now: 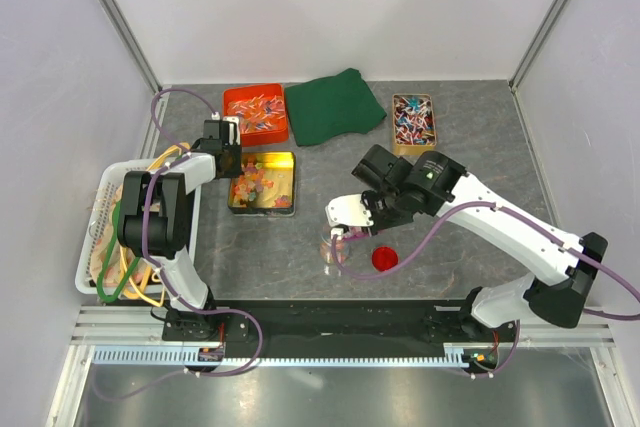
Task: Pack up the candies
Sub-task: Place the fake candies in the packing bottle.
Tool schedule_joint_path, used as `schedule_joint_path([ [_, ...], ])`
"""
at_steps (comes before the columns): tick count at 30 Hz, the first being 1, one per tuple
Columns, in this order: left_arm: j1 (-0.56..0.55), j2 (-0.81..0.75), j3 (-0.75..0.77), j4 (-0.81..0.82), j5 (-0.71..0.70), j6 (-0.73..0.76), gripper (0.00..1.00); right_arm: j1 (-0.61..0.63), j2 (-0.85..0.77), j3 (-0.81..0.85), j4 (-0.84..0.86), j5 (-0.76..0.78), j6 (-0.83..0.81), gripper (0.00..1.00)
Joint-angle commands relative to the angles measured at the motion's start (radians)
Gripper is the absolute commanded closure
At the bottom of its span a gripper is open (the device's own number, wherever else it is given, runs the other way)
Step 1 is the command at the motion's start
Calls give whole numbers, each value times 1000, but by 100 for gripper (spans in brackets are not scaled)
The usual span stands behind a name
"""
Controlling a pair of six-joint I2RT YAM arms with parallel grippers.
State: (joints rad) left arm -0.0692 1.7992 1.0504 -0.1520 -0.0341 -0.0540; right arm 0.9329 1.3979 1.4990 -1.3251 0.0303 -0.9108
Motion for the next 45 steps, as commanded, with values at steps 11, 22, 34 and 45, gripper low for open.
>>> schedule_joint_path([
  [11,8,8,30,43,13,20,98,53,36,87,-46,102,-8,100],
  [22,6,8,28,43,16,17,98,87,56,109,-62,144,-13,100],
  [34,6,8,30,42,20,16,98,115,72,155,-80,214,-22,100],
  [45,-12,-29,39,29,28,29,98,115,84,165,96,361,-49,100],
])
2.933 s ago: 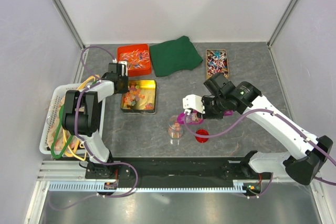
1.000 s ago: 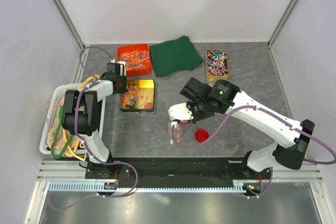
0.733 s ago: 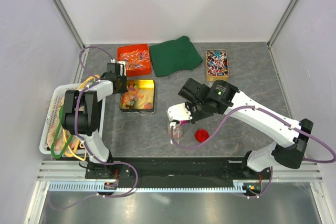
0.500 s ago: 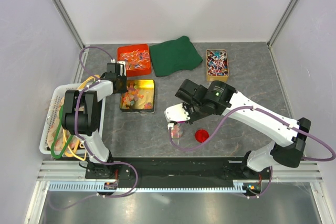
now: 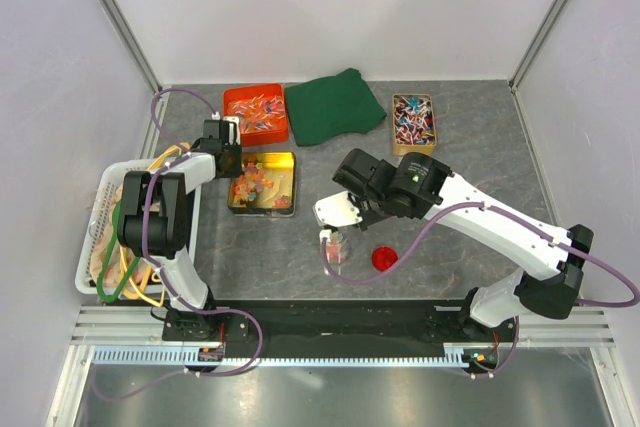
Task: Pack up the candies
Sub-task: Place the fake candies in the packing bottle, then scoop the fake candies from the storage box.
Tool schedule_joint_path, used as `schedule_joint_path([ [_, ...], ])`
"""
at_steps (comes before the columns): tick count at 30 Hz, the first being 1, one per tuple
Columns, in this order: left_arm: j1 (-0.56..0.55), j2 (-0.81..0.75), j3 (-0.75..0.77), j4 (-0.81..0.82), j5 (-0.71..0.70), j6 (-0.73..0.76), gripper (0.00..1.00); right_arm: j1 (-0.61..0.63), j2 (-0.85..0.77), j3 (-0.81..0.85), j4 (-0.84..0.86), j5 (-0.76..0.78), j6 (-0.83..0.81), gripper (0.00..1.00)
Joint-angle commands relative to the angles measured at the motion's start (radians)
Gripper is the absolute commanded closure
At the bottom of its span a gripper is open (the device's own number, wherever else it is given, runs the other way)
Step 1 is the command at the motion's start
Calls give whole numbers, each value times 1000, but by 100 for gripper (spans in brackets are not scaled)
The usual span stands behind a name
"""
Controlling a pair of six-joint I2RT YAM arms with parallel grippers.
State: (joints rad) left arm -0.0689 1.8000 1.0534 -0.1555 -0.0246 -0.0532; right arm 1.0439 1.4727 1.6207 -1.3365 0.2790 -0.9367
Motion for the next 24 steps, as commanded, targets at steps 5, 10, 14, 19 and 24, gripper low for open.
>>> schedule_joint_path([
  [5,-55,-76,28,42,-3,52,98,1,73,61,252,198,-88,100],
  [10,-103,-113,16,53,-14,101,98,-4,175,79,431,262,-134,100],
  [14,-123,-155,-21,108,-23,107,98,-5,250,91,523,285,-133,100],
  [19,-134,-231,-104,224,-46,76,98,-4,288,103,596,305,-125,100],
  [24,-146,-317,-170,329,-66,66,98,7,284,107,599,302,-125,100],
])
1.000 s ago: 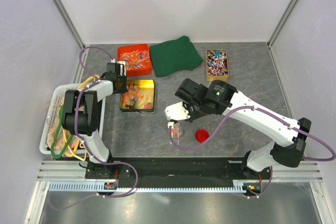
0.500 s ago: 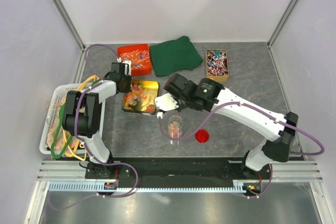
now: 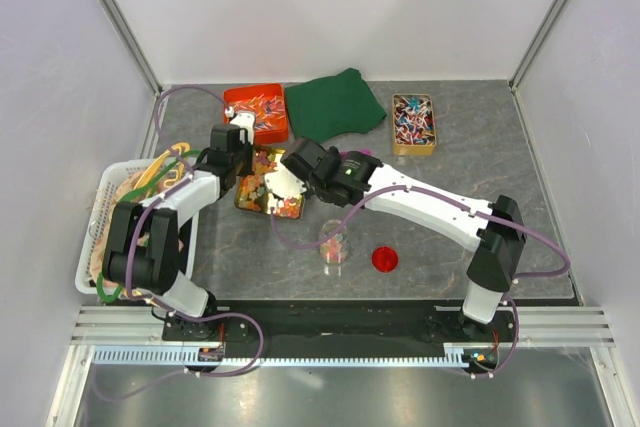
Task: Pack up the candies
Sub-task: Scoop the fake candies from the storage box.
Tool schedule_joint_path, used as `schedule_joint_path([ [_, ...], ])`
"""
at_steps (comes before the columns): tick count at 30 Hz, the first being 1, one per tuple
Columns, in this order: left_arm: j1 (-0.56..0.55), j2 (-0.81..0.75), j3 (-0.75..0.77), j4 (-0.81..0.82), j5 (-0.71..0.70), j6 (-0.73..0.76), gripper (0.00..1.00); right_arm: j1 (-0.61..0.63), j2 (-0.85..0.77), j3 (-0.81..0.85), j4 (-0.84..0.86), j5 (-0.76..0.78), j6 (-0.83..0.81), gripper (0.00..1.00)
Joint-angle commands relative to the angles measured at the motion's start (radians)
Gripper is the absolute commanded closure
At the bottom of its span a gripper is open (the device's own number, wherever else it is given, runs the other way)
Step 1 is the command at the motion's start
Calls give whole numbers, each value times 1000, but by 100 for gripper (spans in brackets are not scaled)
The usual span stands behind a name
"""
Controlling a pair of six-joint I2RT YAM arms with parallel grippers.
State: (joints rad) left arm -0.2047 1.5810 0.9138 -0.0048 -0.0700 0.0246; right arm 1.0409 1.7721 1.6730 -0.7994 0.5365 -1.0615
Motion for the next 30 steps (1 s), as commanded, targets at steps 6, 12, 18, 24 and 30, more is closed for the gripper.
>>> schedule_joint_path([
  [6,-12,-156,-105,276,44,-15,98,36,6,53,25,74,-9,100],
  [12,-12,-135,-93,241,165,-47,98,57,59,88,-37,114,-25,100],
  [18,-10,-95,-66,200,299,-71,98,76,165,206,-165,184,-29,100],
  [24,-6,-16,30,68,170,-26,98,79,196,197,-173,201,-37,100],
  [30,-4,-47,37,75,176,14,98,79,205,189,-173,184,-35,100],
])
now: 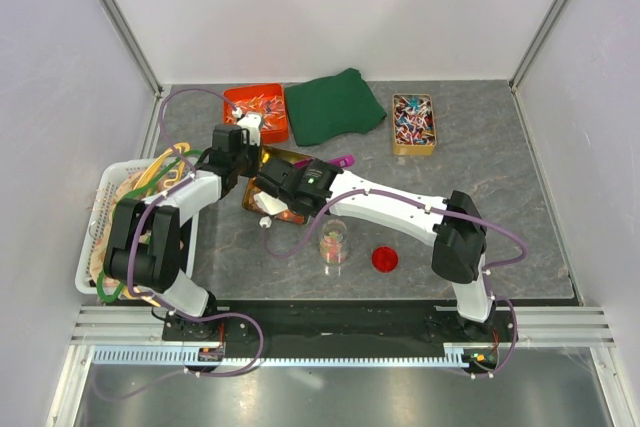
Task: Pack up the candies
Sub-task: Scoop the fake candies from the storage box.
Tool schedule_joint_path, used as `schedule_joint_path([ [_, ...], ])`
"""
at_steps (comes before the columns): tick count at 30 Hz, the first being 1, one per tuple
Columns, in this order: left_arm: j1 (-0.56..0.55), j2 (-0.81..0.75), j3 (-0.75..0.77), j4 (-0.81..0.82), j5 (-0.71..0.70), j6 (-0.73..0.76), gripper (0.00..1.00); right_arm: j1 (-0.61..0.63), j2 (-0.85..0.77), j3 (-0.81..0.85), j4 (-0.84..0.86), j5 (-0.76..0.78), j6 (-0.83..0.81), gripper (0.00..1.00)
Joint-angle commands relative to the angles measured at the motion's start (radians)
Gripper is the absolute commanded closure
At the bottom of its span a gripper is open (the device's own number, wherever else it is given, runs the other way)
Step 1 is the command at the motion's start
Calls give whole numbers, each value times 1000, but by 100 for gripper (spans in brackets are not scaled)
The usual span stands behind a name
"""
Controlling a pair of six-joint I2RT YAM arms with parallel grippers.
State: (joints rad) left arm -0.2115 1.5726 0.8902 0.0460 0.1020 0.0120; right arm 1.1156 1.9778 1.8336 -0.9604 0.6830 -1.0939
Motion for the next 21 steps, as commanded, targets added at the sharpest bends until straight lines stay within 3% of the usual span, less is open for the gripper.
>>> schedule_joint_path([
  [1,3,-42,62,25,5,35,98,4,6,27,-15,41,-1,100],
  [6,3,-65,58,8,-1,86,98,6,26,24,-15,43,2,100],
  [21,3,-60,53,-32,82,43,98,39,119,81,-66,59,9,100],
])
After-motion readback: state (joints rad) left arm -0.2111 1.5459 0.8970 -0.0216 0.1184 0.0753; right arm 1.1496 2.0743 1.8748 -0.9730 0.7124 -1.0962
